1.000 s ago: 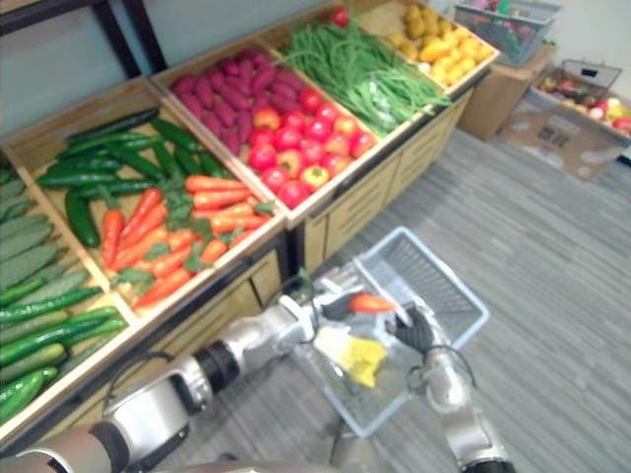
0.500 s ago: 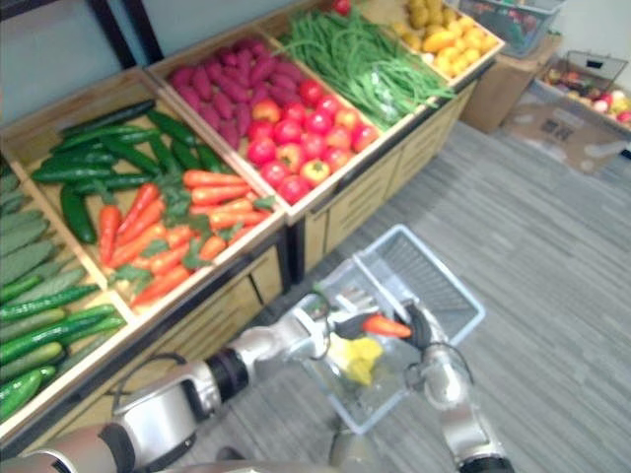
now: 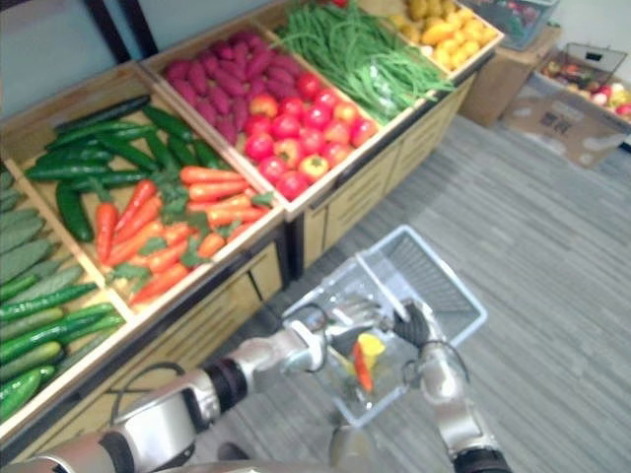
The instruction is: Pick vegetable in the basket
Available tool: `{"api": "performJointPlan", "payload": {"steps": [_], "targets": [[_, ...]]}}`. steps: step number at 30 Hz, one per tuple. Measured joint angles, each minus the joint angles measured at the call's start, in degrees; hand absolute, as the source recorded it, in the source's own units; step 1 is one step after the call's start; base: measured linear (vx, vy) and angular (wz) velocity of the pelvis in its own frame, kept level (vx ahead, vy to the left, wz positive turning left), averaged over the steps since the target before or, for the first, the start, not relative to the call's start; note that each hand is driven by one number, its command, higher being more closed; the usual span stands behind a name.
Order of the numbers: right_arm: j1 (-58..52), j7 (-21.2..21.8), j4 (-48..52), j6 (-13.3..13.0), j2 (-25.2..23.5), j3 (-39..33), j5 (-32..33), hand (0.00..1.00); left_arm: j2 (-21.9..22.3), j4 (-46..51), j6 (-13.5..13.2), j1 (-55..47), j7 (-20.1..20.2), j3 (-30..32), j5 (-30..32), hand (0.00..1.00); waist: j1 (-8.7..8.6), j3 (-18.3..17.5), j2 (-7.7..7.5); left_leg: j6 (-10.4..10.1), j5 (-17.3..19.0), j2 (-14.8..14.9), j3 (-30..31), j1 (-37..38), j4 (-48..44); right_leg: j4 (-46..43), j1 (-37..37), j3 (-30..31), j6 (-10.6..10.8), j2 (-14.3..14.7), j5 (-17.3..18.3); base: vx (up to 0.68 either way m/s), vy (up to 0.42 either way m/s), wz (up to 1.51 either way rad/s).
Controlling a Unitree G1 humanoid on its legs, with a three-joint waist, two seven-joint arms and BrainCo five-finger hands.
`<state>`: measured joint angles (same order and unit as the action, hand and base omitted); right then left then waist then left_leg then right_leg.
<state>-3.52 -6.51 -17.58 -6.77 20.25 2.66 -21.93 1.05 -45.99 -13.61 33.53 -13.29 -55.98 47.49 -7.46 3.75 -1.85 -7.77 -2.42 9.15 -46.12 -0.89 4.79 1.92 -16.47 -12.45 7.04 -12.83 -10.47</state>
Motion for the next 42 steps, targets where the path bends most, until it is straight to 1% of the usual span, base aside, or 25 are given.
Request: {"api": "performJointPlan", "payload": {"steps": [9,12,14,15,17,19,20,21,22,24,26,27,29,31,33,34,36,37,40,42], "targets": [[0.1,-0.5,-0.6,0.0,0.0,-0.1,0.0,1.00,0.0,0.2,0.0,0.0,0.0,0.0,0.0,0.00,0.01,0.0,0.01,0.1,0.0,0.0,1.4,-0.1,0.0,0.0,0.4,-0.4,0.0,-0.1,0.0,-0.01,-0.003,0.01],[-0.1,-0.5,-1.1,0.1,-0.5,-1.2,0.0,1.00,-0.1,1.9,0.0,0.0,0.3,0.2,0.0,0.00,0.02,0.0,0.06,0.1,0.0,0.0,2.4,0.0,-0.1,0.0,1.1,-1.3,0.0,-0.3,0.0,-0.02,-0.010,0.16],[-0.7,-0.5,-1.5,0.3,-1.5,-3.1,0.0,1.00,-1.9,10.1,-0.4,-0.3,0.7,1.3,-0.6,0.00,0.24,0.0,0.10,0.1,0.0,0.1,3.5,0.1,-0.3,0.0,2.1,-2.6,0.1,-0.7,0.0,-0.02,-0.004,0.24],[-1.0,-0.5,-1.5,0.3,-1.7,-3.6,0.0,1.00,-2.5,12.6,-0.8,-0.5,0.7,2.1,-1.8,0.00,0.29,0.0,0.11,0.1,0.0,0.1,3.9,0.1,-0.3,0.0,2.4,-2.9,0.1,-0.8,0.0,-0.02,-0.001,0.23],[-2.4,-0.7,-1.7,0.4,-3.5,-6.6,0.0,1.00,-5.7,22.9,-2.1,-2.3,0.7,6.6,-4.5,0.00,0.90,0.0,0.12,0.2,0.1,0.3,4.9,0.3,-0.8,0.0,3.5,-4.0,0.3,-1.0,0.2,-0.02,-0.008,0.22],[-3.5,-1.1,-2.5,0.3,-3.8,-8.3,0.0,1.00,-8.4,29.3,-2.6,-3.6,0.7,9.2,-4.9,0.00,1.64,-0.1,0.32,0.3,0.1,0.4,5.8,0.4,-1.0,0.0,4.3,-5.0,0.4,-1.1,0.3,-0.02,-0.012,0.21],[-3.6,-1.8,-3.5,0.4,-3.9,-9.3,0.0,1.00,-10.3,33.2,-2.8,-4.8,0.6,11.0,-6.5,0.00,1.95,-0.1,0.35,0.3,0.1,0.4,6.2,0.5,-1.0,0.0,4.8,-5.6,0.5,-1.2,0.4,-0.04,-0.011,0.21],[-4.3,-2.4,-4.3,0.6,-4.5,-11.0,0.0,1.00,-13.2,38.8,-3.5,-7.9,0.3,14.5,-7.4,0.00,2.95,-0.1,0.38,0.3,0.1,0.4,6.5,0.9,-1.0,0.0,5.5,-5.9,0.5,-1.3,0.4,-0.04,-0.006,0.15],[-4.7,-2.7,-4.5,0.6,-4.9,-11.5,0.0,1.00,-14.2,40.6,-3.8,-9.3,0.2,16.1,-8.3,0.00,3.13,-0.2,0.43,0.3,0.1,0.4,6.7,1.1,-1.0,0.0,5.8,-6.1,0.6,-1.3,0.5,-0.05,-0.006,0.14],[-4.8,-3.2,-5.7,0.6,-5.4,-12.5,0.1,1.00,-16.8,46.7,-4.3,-14.7,-0.2,21.5,-9.1,0.00,3.31,-0.5,0.54,0.3,0.1,0.3,7.4,1.1,-1.0,0.0,6.3,-6.8,0.6,-1.5,0.6,-0.04,-0.003,0.17],[-4.5,-3.7,-8.4,0.6,-5.8,-13.9,0.2,1.00,-18.8,52.3,-5.0,-21.6,-1.1,28.4,-9.5,0.00,4.50,-0.8,0.42,0.4,0.0,0.3,7.8,1.1,-0.9,0.1,6.6,-7.3,0.6,-1.6,0.6,-0.04,-0.002,0.11],[-4.5,-3.9,-9.1,0.6,-5.8,-14.0,0.4,1.00,-19.1,53.2,-5.0,-23.3,-1.2,29.8,-10.7,0.00,4.67,-0.9,0.40,0.5,0.0,0.2,7.9,1.1,-0.8,0.2,6.7,-7.3,0.6,-1.7,0.6,-0.05,-0.008,0.08],[-4.5,-4.4,-11.8,0.5,-5.9,-14.1,1.9,1.00,-19.2,55.6,-5.0,-30.8,-1.8,35.9,-11.4,0.00,5.18,-2.0,0.41,0.6,-0.1,0.2,8.7,0.8,-0.7,0.7,7.0,-8.1,0.6,-1.7,0.6,-0.03,-0.010,0.14],[-4.5,-4.5,-14.1,0.5,-6.4,-14.8,2.2,1.00,-18.0,56.1,-5.1,-36.2,-1.8,39.0,-11.7,0.00,5.19,-3.1,0.37,0.7,-0.3,0.1,9.8,0.3,-0.5,1.3,7.7,-9.2,0.6,-1.7,0.6,-0.01,-0.005,0.27],[-4.4,-4.5,-16.5,0.4,-7.4,-15.8,2.2,1.00,-15.9,56.3,-5.1,-41.3,-1.7,41.9,-13.6,0.00,5.91,-4.0,0.13,0.8,-0.5,0.0,10.5,0.0,-0.2,1.7,7.8,-9.6,0.6,-1.7,0.6,0.00,0.002,0.19],[-4.2,-4.6,-18.3,0.4,-7.5,-15.8,2.2,1.00,-13.1,56.3,-5.1,-44.9,-1.8,44.7,-13.7,0.00,6.51,-4.2,-0.10,0.9,-0.6,-0.2,10.8,-0.1,0.1,1.9,7.9,-9.9,0.6,-1.7,0.6,-0.01,0.007,0.10],[-3.4,-4.6,-20.3,0.3,-7.5,-15.9,2.3,1.00,-10.7,55.2,-5.1,-48.2,-1.9,46.9,-14.6,0.00,6.68,-4.3,-0.15,0.9,-0.6,-0.5,11.2,-0.3,0.1,1.9,8.0,-10.3,0.6,-1.9,0.6,-0.01,0.011,0.14],[-2.9,-4.8,-21.6,0.3,-7.6,-16.0,2.4,1.00,-9.9,52.9,-5.1,-49.8,-2.1,47.7,-15.7,0.00,6.67,-4.6,0.03,1.1,-0.7,-0.8,12.0,-0.7,0.0,2.0,8.0,-11.0,0.6,-2.0,0.6,-0.01,0.015,0.23],[-2.3,-5.0,-23.4,0.2,-8.0,-16.4,3.0,1.00,-9.8,45.3,-4.9,-52.3,-2.0,49.6,-15.7,0.00,6.64,-4.9,0.27,1.3,-0.9,-0.9,13.4,-1.1,0.0,2.0,8.6,-12.2,0.6,-2.2,0.6,-0.01,0.006,0.21],[-2.4,-5.2,-23.9,0.1,-8.1,-16.4,4.0,1.00,-9.3,40.8,-4.7,-54.2,-1.8,51.1,-15.8,0.00,7.11,-5.0,0.21,1.3,-0.9,-1.1,14.1,-1.1,0.0,2.0,9.0,-12.9,0.6,-2.3,0.8,-0.02,0.002,0.16]]}}
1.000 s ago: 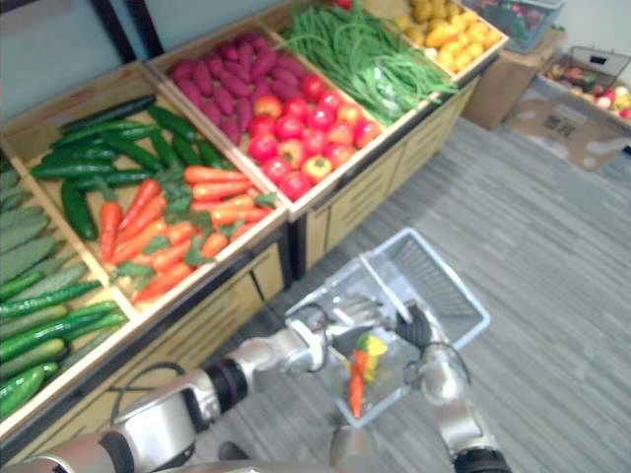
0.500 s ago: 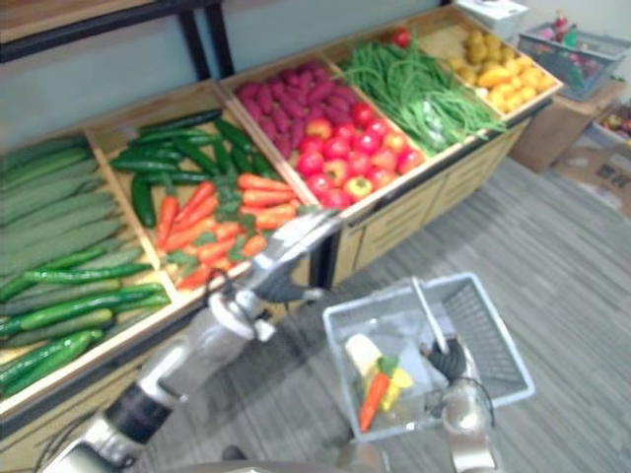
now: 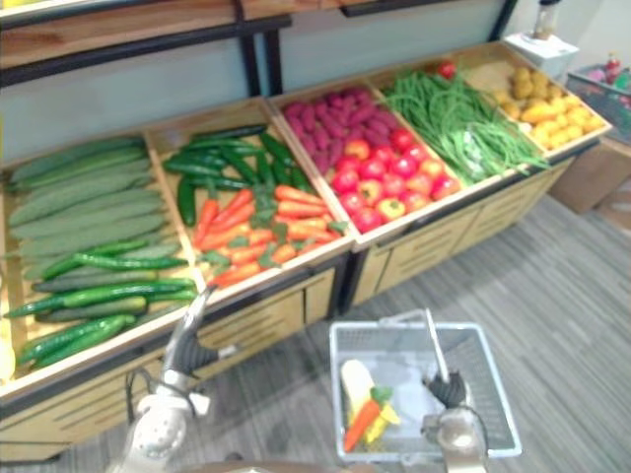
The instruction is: Pick vegetable in the basket
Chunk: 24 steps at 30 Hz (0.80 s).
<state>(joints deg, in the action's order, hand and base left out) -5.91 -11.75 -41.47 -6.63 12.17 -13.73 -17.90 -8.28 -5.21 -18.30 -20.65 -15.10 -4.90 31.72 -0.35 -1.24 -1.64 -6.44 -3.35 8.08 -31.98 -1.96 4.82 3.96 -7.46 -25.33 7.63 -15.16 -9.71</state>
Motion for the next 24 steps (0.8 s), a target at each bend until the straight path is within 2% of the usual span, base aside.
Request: {"api": "performJointPlan", "payload": {"steps": [3,6,8,10,14,18,19,21,24], "targets": [[-0.3,-0.4,-0.3,-0.1,-0.1,-0.9,0.4,1.00,1.1,-6.9,0.1,-1.7,1.0,2.3,0.0,0.00,0.33,-0.3,0.29,0.1,0.0,-0.5,1.7,-0.1,0.2,0.0,0.6,-1.3,-0.1,-0.5,0.6,-0.03,0.008,0.19],[-0.3,-1.3,-2.4,-0.3,-0.3,-1.8,0.4,1.00,1.4,-15.5,0.2,-2.0,2.0,4.8,0.1,0.00,0.49,-2.0,0.41,0.4,-0.4,-0.8,3.1,-0.9,0.6,0.1,0.7,-2.6,-0.2,-0.7,1.1,-0.02,0.009,0.22],[0.0,-1.6,-2.9,-0.4,-0.6,-1.7,0.4,1.00,1.5,-21.8,1.2,-1.4,1.9,7.9,0.5,0.00,0.58,-2.2,0.38,0.5,-0.4,-0.8,3.1,-0.8,0.6,0.2,0.8,-2.7,-0.2,-0.7,1.1,0.00,0.004,0.05],[0.0,-1.9,-3.7,-0.8,-0.8,-1.8,0.4,1.00,1.8,-28.2,2.5,-0.3,1.6,12.3,0.7,0.00,0.57,-2.6,0.33,0.5,-0.4,-0.8,3.2,-0.8,0.6,0.3,0.9,-2.8,-0.2,-0.7,1.1,-0.01,0.002,0.02],[0.1,-2.9,-7.1,-1.6,-0.9,-2.1,0.4,1.00,2.0,-42.5,6.1,3.3,-4.3,23.9,-0.2,0.00,0.53,-3.4,0.11,0.5,-0.4,-1.0,4.4,-0.3,0.6,1.5,3.0,-4.3,-0.1,-0.6,1.0,0.00,0.007,0.15],[1.5,-3.9,-10.5,-2.1,-1.0,-2.1,0.4,1.00,2.4,-49.2,9.2,4.0,-6.7,27.4,-4.6,0.00,0.59,-3.4,0.07,0.4,-0.4,-1.1,4.5,0.5,0.6,1.9,3.9,-4.3,-0.1,-0.6,1.0,0.00,0.003,0.01],[1.9,-4.0,-11.2,-2.1,-1.0,-2.2,0.3,1.00,2.7,-50.6,10.4,4.3,-6.4,27.9,-5.0,0.00,0.59,-3.4,0.05,0.4,-0.3,-1.1,4.4,0.6,0.6,1.9,4.0,-4.2,-0.1,-0.6,1.0,0.00,0.000,0.00],[2.4,-3.8,-12.6,-2.0,-1.0,-2.3,0.2,1.00,3.9,-53.1,13.6,4.8,-4.0,29.5,-9.8,0.00,0.53,-3.2,-0.21,0.1,-0.2,-1.0,4.3,1.2,0.7,2.0,4.6,-4.1,-0.1,-0.6,1.0,0.00,0.000,0.00],[2.6,-3.0,-12.9,-1.5,-1.0,-2.2,-0.2,1.00,4.8,-53.7,14.7,4.8,-2.6,29.6,-11.9,0.00,0.56,-3.3,-0.32,-0.3,0.2,-1.0,4.2,1.4,0.8,2.0,4.7,-3.9,-0.1,-0.5,1.0,0.00,0.000,0.00]]}}
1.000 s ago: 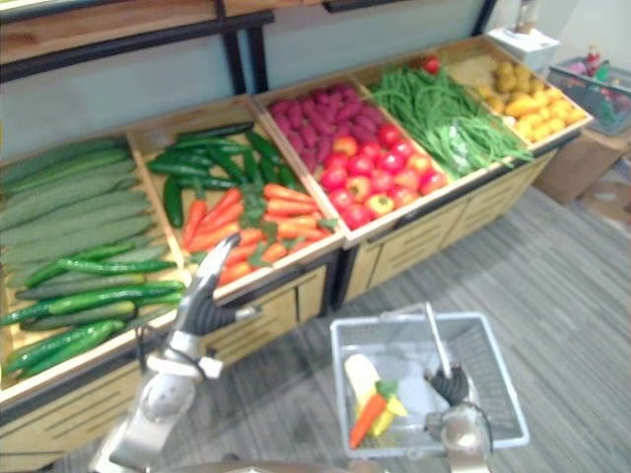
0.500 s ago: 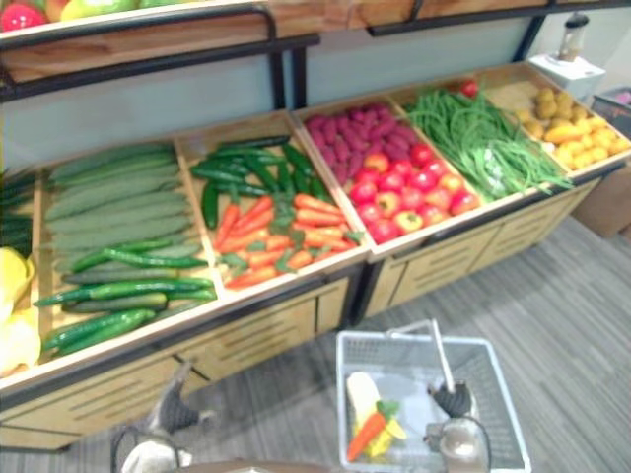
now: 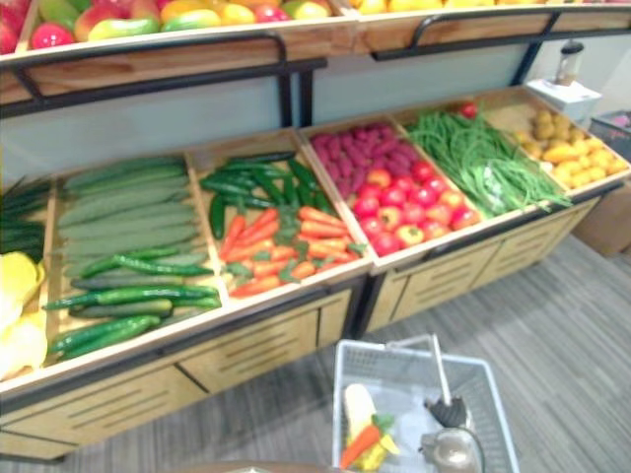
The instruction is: Pick vegetable in the basket
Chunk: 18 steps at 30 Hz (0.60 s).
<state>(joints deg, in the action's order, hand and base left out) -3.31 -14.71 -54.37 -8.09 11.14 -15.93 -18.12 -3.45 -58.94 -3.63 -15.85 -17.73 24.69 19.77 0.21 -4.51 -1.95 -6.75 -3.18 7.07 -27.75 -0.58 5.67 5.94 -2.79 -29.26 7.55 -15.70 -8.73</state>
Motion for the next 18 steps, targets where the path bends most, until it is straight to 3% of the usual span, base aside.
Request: {"api": "performJointPlan", "payload": {"steps": [4,12,14,18], "targets": [[0.1,1.6,-0.2,0.4,0.0,0.6,0.0,1.00,0.1,-0.5,1.1,0.8,2.4,0.0,-1.5,0.00,-0.02,0.1,-0.42,-0.1,0.1,0.1,-0.1,0.0,0.1,0.0,0.0,0.2,0.2,0.1,0.2,-0.02,0.000,-0.01],[1.0,2.9,-0.6,0.7,-1.0,0.9,0.0,1.00,0.2,-0.5,1.1,2.1,2.8,-1.8,-1.6,0.00,0.32,0.6,-1.18,-0.2,0.7,0.0,-1.2,0.8,-0.3,-0.1,0.2,1.3,-0.1,0.1,0.1,0.00,0.003,-0.06],[1.1,2.8,-0.5,0.9,-0.9,0.6,0.0,1.00,0.2,-0.5,1.1,3.0,2.7,-1.9,-1.6,0.00,0.27,1.5,-1.57,0.3,4.1,1.3,-0.7,-1.8,-7.3,-1.6,0.0,1.3,-0.1,-0.7,0.4,0.00,-0.002,0.04],[1.0,2.8,0.1,1.8,-1.3,-1.3,0.1,1.00,0.1,-0.5,1.2,4.7,2.7,-2.1,-3.8,0.00,0.28,3.5,-0.47,0.9,14.1,7.0,1.1,-9.9,-26.0,-10.9,-4.2,1.9,-0.2,-1.6,3.4,-0.01,0.030,-0.03]]}}
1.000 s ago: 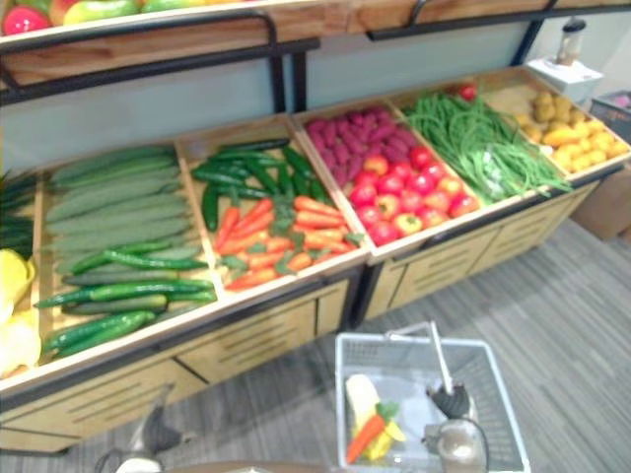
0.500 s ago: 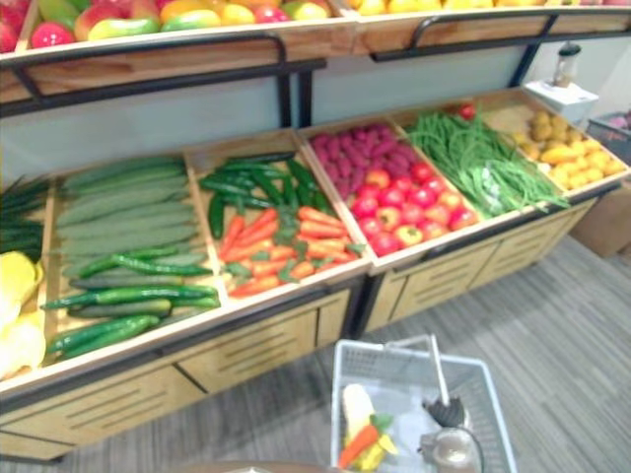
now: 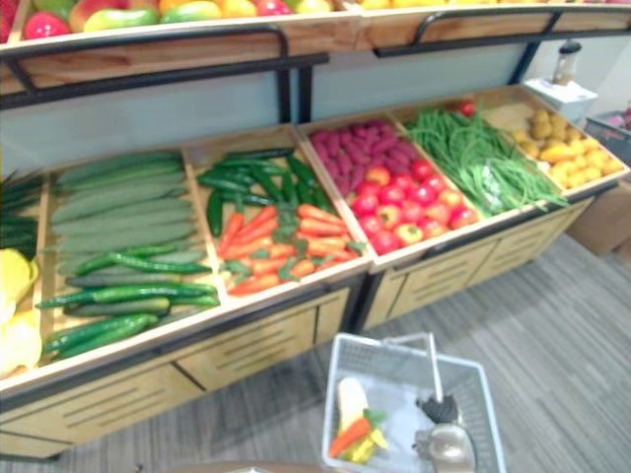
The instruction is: Pick vegetable in the basket
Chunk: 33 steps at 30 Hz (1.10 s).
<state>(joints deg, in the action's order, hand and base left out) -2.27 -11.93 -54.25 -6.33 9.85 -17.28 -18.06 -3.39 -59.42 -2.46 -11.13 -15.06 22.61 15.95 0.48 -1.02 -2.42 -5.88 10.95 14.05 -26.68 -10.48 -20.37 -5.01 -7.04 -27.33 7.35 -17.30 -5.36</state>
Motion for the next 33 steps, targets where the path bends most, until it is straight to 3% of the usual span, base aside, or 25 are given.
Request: {"api": "performJointPlan", "payload": {"steps": [2,4,5,6,7,8,9,11,12,13,14,15,16,17,18,19,21,23,24,25,27,28,30,32,33], "targets": [[0.0,-0.1,2.0,0.0,-1.4,-0.1,0.0,1.00,-1.0,0.1,0.0,1.0,-0.5,-0.3,0.0,0.00,-0.04,1.5,-0.49,0.7,2.5,1.1,-1.4,-2.3,-3.7,-1.7,-3.0,2.4,0.0,-0.3,-1.5,-0.08,0.152,-0.49],[0.1,-0.1,4.8,0.1,-2.5,1.2,0.0,1.00,-1.7,0.1,0.1,1.9,-0.5,-0.2,0.2,0.00,-0.09,3.1,-0.17,2.8,3.1,1.9,-5.7,-2.4,-3.6,0.7,-6.2,3.4,-3.1,0.5,-10.2,-0.20,0.199,-0.95],[0.4,-0.1,5.6,0.1,-2.4,2.3,0.0,1.00,-1.6,0.1,0.2,1.7,-0.8,-0.1,0.5,0.00,-0.15,3.8,0.78,4.6,2.5,2.4,-8.3,-1.7,-2.1,1.3,-6.7,3.0,-3.4,0.9,-12.2,-0.20,0.144,-0.80],[0.9,-0.1,6.5,0.0,-2.4,2.9,0.0,1.00,-1.3,0.4,0.1,1.9,-1.0,0.0,0.7,0.00,-0.29,5.0,0.73,5.3,2.1,2.5,-9.7,-1.2,-1.3,-3.3,-7.6,1.3,-4.6,0.2,-9.3,-0.15,0.132,-0.82],[1.1,-0.1,7.9,-0.1,-2.5,4.3,0.1,1.00,-1.7,1.5,0.1,2.0,-1.7,0.1,0.7,0.00,-0.79,6.4,0.10,6.1,1.1,2.2,-12.2,0.1,0.6,-14.6,-9.7,-3.0,-6.7,-1.2,-1.8,-0.12,0.144,-0.88],[1.3,-0.1,8.5,-0.1,-2.8,4.5,0.0,1.00,-2.5,2.3,0.2,1.6,-1.9,0.2,0.9,0.00,-0.89,7.3,-1.18,6.0,-0.2,1.6,-14.8,1.5,2.7,-23.8,-9.8,-7.4,-7.6,-2.5,3.4,-0.11,0.154,-0.95],[1.4,0.0,8.5,-0.1,-2.9,4.8,-0.1,1.00,-2.9,2.4,0.3,1.1,-2.0,0.3,1.2,0.00,-0.91,7.3,-1.33,6.1,-0.6,1.5,-16.1,2.0,3.4,-27.2,-9.6,-8.7,-8.0,-3.2,5.3,-0.09,0.100,-1.05],[1.6,0.4,8.3,-0.3,-2.9,7.4,-0.2,1.00,-3.4,2.5,0.7,-0.3,-2.0,0.6,2.5,0.00,-0.88,6.8,-3.53,6.1,-0.8,1.8,-22.4,4.7,3.8,-33.0,-7.4,-13.0,-8.2,-4.5,9.4,-0.07,0.049,-1.22],[1.8,0.5,8.3,-0.3,-2.9,8.1,-0.2,1.00,-3.3,2.5,0.7,-0.3,-2.0,0.8,2.8,0.00,-0.85,6.8,-3.96,6.1,-0.7,1.9,-24.0,5.4,3.6,-32.4,-7.5,-13.6,-8.4,-4.5,9.6,-0.07,-0.018,-1.30],[2.1,0.7,8.0,-0.4,-2.9,8.7,-0.2,1.00,-3.0,2.5,0.8,0.4,-1.8,2.0,3.0,0.00,-1.06,6.6,-4.50,5.8,-0.5,2.0,-26.6,6.3,3.1,-28.3,-7.3,-15.2,-8.7,-2.5,9.0,-0.14,-0.063,-1.36],[2.2,0.8,7.4,-0.4,-3.2,8.9,-0.2,1.00,-2.0,2.3,0.7,0.9,-1.5,2.6,3.0,0.00,-0.36,5.7,-3.18,5.7,-1.8,3.2,-29.9,6.6,6.6,-17.5,-4.6,-14.0,-8.4,3.1,9.1,-0.16,-0.091,-1.37],[2.1,0.9,7.2,-0.4,-3.2,9.1,-0.2,1.00,-1.2,2.7,0.4,1.0,-1.5,2.7,3.2,0.00,-0.53,5.5,-3.45,5.6,-2.7,2.9,-32.6,7.4,7.8,-20.3,-4.0,-14.9,-9.6,2.8,12.4,-0.14,-0.119,-1.24],[1.5,0.9,6.7,-0.3,-3.1,9.1,-0.2,1.00,-1.2,3.1,0.4,1.1,-1.5,2.1,3.4,0.00,-0.61,5.5,-3.79,5.2,-3.5,2.0,-34.7,8.1,8.3,-23.1,-3.3,-15.1,-8.5,1.1,14.7,-0.07,-0.152,-1.18],[1.1,1.0,6.1,-0.2,-3.1,9.5,-0.1,1.00,-1.3,2.9,0.7,1.7,-1.5,1.9,3.5,0.00,-0.39,5.0,-4.77,5.1,-3.6,1.6,-37.7,8.6,8.2,-20.7,-1.6,-15.1,-6.2,-0.1,16.0,-0.04,-0.161,-1.14],[1.1,1.0,6.1,-0.1,-3.1,10.0,-0.1,1.00,-1.3,2.9,1.0,1.9,-1.5,1.9,3.5,0.00,-0.39,4.9,-5.13,5.1,-3.7,1.6,-39.2,8.7,7.9,-18.3,-1.5,-14.6,-5.4,0.2,16.3,-0.05,-0.212,-1.24],[1.5,1.0,6.2,-0.1,-2.8,11.2,-0.1,1.00,-1.3,2.9,1.3,2.5,-1.6,1.9,4.0,0.00,-0.46,4.8,-5.12,4.4,-4.5,2.0,-41.9,9.0,7.3,-13.6,-1.5,-13.8,-5.2,2.5,16.6,-0.04,-0.247,-1.26],[1.5,1.0,6.2,0.1,-2.1,13.5,-0.1,1.00,-0.1,2.8,1.3,3.1,-1.9,1.9,4.6,0.00,-0.52,4.9,-2.28,4.3,-4.9,5.5,-45.2,10.2,4.7,-7.4,-0.7,-10.0,-6.4,7.4,13.7,-0.03,-0.244,-1.26],[0.5,1.0,6.2,0.1,-1.9,14.7,-0.1,1.00,0.6,2.7,1.3,3.2,-2.4,1.8,4.5,0.00,-0.79,4.9,-0.88,4.3,-4.9,8.0,-44.9,11.6,1.6,-5.3,1.0,-8.5,-7.1,9.6,13.0,-0.02,-0.218,-0.61],[-0.7,1.0,6.4,0.0,-1.9,15.6,-0.1,1.00,0.7,2.2,1.2,3.2,-2.6,1.7,4.4,0.00,-1.68,4.5,0.05,4.3,-4.9,11.8,-43.8,11.9,-3.7,-3.7,3.1,-8.3,-7.3,11.4,12.9,-0.02,-0.215,-0.24],[-1.1,1.0,6.7,0.0,-1.9,15.7,-0.1,1.00,0.7,1.9,1.2,3.2,-2.7,1.5,4.4,0.00,-1.96,4.4,0.40,4.4,-4.9,13.5,-42.8,11.8,-6.1,-3.1,3.9,-8.4,-7.4,12.3,12.8,-0.03,-0.258,-0.23],[-2.4,1.0,7.5,-0.2,-1.4,16.5,-0.4,1.00,0.6,1.2,1.1,3.3,-2.8,0.8,4.4,0.00,-1.84,4.4,1.37,3.9,-7.5,18.9,-38.6,11.6,-14.0,-2.0,5.8,-7.7,-8.1,14.1,12.5,-0.02,-0.193,-0.26],[-2.4,1.1,7.8,-0.1,-1.2,16.9,-0.9,1.00,0.4,1.2,1.0,3.3,-2.9,0.3,4.4,0.00,-1.79,4.8,1.43,3.6,-8.8,19.6,-36.3,11.5,-15.8,-1.9,6.5,-7.2,-8.2,14.1,12.5,0.00,-0.151,-0.34],[-2.2,1.1,8.4,-0.1,-0.7,17.9,-2.2,1.00,0.2,1.0,0.6,3.0,-3.3,-0.4,4.3,0.00,-1.19,5.8,0.68,0.7,-8.0,17.9,-24.0,7.5,-18.8,-1.9,7.4,-4.4,-8.5,12.7,12.7,-0.02,-0.062,-0.43],[-2.3,1.1,8.4,-0.1,-0.1,17.8,-2.3,1.00,0.9,1.2,-0.4,2.9,-3.7,-1.9,2.7,0.00,0.07,6.0,0.95,-0.2,-4.5,10.4,-9.7,4.3,-15.9,-1.5,7.3,-0.9,-8.0,11.1,12.1,-0.05,0.035,-0.70],[-2.3,1.1,8.4,-0.1,-0.2,17.8,-2.3,1.00,1.0,1.2,-0.5,2.7,-3.8,-2.3,2.7,0.00,0.37,6.0,1.02,-0.5,-4.1,8.8,-7.5,4.1,-14.0,-1.2,7.4,-0.1,-7.8,11.0,11.8,-0.05,0.077,-0.74]]}}
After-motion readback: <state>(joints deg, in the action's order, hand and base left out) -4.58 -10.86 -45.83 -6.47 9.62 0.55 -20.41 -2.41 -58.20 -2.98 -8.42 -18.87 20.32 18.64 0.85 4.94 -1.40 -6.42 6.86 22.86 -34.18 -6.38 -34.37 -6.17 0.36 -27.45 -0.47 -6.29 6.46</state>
